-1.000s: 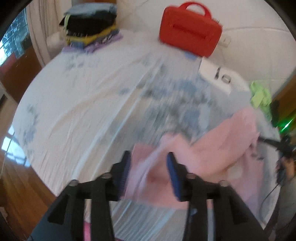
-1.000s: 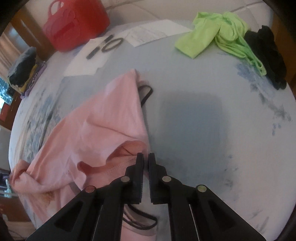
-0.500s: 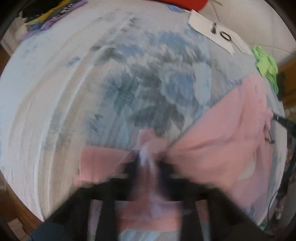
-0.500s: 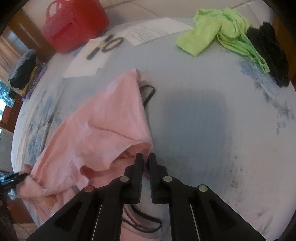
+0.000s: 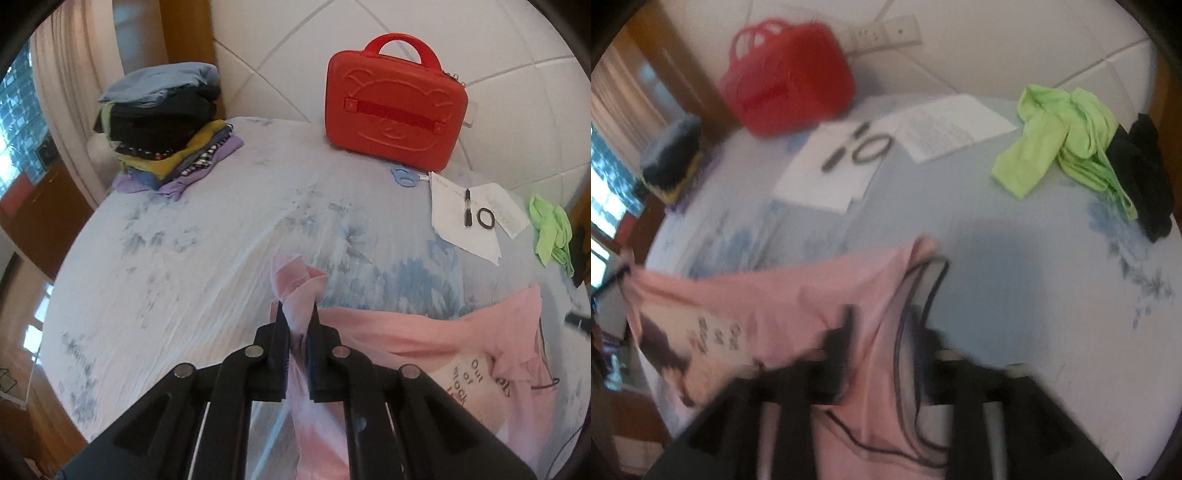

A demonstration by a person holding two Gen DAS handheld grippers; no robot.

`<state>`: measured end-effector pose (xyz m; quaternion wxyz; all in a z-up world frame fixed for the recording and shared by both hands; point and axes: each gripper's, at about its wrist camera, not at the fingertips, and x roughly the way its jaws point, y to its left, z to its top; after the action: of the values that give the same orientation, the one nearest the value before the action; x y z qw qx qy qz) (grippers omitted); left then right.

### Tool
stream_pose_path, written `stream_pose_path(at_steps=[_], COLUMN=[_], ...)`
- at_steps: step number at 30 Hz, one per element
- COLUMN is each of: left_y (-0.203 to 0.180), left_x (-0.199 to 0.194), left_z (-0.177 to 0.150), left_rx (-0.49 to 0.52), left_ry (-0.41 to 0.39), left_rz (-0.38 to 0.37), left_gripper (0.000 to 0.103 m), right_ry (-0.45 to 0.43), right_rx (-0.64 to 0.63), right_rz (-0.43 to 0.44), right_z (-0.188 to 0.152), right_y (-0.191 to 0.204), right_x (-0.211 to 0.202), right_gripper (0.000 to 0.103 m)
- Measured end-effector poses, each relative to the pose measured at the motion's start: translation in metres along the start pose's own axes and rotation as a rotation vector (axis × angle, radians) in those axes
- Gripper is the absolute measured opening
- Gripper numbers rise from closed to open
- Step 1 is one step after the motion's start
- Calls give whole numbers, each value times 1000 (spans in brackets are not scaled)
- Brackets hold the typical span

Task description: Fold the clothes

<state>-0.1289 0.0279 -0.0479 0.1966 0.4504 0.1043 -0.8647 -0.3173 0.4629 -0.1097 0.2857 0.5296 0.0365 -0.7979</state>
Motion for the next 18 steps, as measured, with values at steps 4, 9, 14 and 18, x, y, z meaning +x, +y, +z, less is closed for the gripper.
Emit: stream_pose_path(at_steps=[4,9,14,18], left_y=[-3,3,7,7], left_x=[16,32,44,53], left_z=[2,3,10,28], left_rx=[11,14,19,17], left_ry=[31,62,69,55], left_rz=[-15,-38,-56,-79], left_gripper=[7,7,7,7], right_ry=[53,108,139,23], right_rx=[-58,-142,-224,-175], right_rz=[6,-31,-119,-69], right_z=[-25,-47,-38,13], right_y=[22,49,67,62], right_x=[24,57,75,46], right_gripper=[69,69,4,4])
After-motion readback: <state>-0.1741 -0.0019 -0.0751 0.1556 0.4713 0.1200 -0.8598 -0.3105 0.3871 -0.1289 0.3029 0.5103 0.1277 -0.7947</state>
